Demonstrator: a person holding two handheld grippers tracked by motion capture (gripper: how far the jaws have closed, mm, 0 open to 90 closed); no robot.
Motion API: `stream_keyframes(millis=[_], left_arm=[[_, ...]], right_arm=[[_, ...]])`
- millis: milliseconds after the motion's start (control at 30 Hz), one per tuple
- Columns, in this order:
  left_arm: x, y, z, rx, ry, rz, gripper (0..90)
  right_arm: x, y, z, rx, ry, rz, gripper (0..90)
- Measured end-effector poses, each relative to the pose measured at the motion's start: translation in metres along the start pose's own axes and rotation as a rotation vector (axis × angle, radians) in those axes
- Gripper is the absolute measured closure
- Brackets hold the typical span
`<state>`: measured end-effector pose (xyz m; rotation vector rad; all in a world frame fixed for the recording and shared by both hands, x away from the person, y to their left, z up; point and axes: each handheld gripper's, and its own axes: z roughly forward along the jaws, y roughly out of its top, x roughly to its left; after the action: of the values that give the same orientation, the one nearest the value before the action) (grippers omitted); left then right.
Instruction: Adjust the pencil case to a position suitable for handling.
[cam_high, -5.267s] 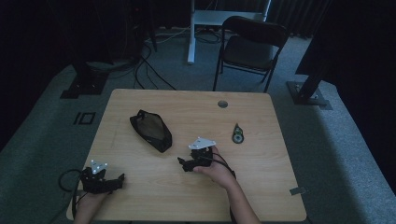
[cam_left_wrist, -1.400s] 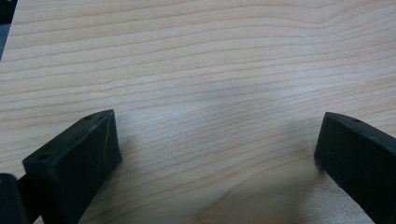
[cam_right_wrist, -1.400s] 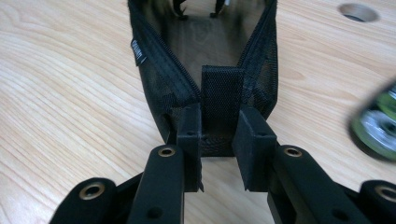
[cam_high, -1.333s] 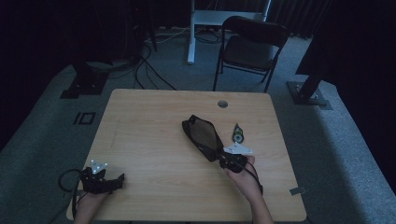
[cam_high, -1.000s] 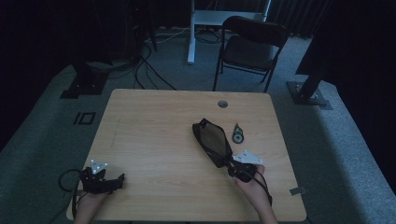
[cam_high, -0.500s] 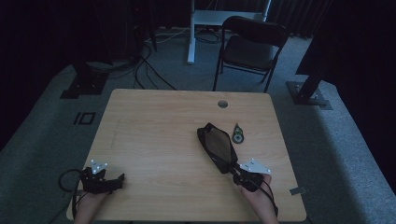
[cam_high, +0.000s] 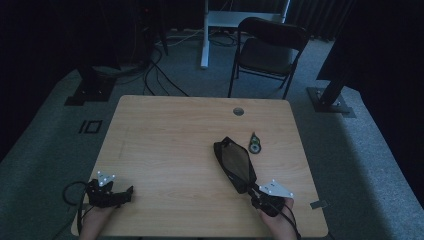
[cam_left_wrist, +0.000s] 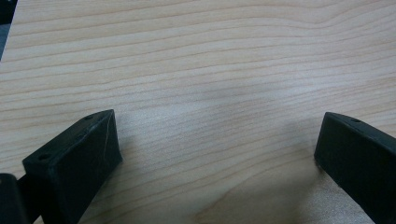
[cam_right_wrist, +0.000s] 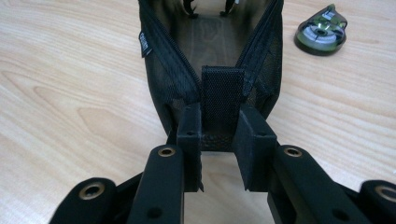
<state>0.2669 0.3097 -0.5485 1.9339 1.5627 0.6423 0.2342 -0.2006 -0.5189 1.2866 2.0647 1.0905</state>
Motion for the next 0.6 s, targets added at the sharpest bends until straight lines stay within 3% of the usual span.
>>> stream_keyframes(millis=[433,600], left_arm=[[0.000,0.000,0.000,0.000,0.000,0.000,0.3],[0.000,0.000,0.000,0.000,0.000,0.000,0.3]], right_arm=[[0.003,-0.013,-0.015,-0.004,-0.012,0.011,72.9],[0.002,-0.013,-0.020,-0.007,-0.017,-0.005,72.4]])
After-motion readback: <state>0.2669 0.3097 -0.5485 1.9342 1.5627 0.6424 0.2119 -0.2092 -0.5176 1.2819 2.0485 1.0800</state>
